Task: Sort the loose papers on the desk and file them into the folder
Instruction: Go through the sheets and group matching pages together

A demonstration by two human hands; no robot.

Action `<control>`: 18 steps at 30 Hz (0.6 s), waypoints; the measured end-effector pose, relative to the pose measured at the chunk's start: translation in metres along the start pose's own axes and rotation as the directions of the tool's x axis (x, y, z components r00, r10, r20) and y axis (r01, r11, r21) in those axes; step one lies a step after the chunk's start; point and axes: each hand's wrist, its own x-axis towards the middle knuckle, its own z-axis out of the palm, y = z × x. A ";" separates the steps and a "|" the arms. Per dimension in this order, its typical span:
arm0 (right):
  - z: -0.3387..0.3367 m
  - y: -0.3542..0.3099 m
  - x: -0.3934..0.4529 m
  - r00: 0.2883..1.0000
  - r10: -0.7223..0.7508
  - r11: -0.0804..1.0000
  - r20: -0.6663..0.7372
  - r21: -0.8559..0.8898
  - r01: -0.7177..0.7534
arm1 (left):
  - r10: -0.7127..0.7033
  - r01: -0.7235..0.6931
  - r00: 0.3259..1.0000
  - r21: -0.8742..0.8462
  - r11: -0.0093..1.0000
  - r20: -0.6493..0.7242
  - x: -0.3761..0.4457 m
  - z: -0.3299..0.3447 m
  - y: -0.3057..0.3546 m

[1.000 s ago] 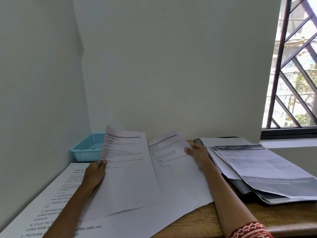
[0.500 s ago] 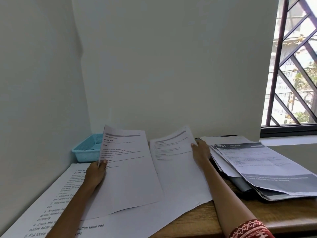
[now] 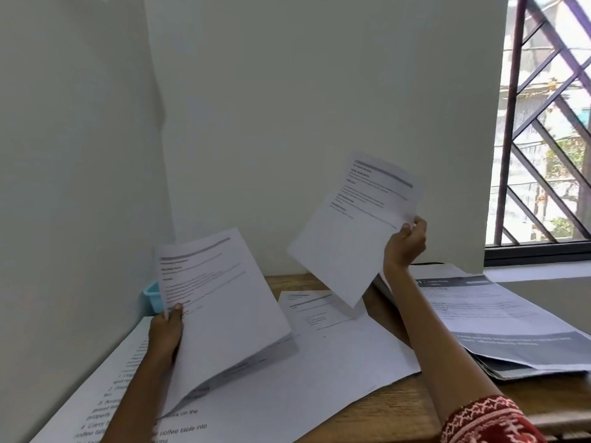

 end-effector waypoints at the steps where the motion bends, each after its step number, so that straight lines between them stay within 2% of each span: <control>1: 0.001 -0.003 0.000 1.000 -0.010 1.000 0.022 -0.001 0.010 | -0.021 0.021 1.000 -0.036 0.999 -0.020 0.001 -0.003 0.000; 5: 0.001 0.001 -0.011 0.978 -0.028 0.996 0.207 -0.079 0.045 | -0.066 0.052 0.994 -0.155 0.987 -0.085 0.007 -0.009 0.000; 9: -0.004 0.027 -0.053 0.882 -0.076 0.979 0.466 -0.132 0.154 | -0.075 0.059 0.994 -0.176 0.983 -0.084 0.009 -0.007 -0.002; 13: 0.001 0.063 -0.086 0.743 0.052 0.988 0.668 -0.143 0.059 | -0.053 0.049 0.998 -0.113 0.992 -0.030 0.005 0.001 -0.005; 18: 0.005 0.071 -0.109 0.617 0.159 0.986 0.771 -0.159 -0.056 | -0.020 0.020 1.000 0.014 1.000 0.021 0.005 0.006 -0.010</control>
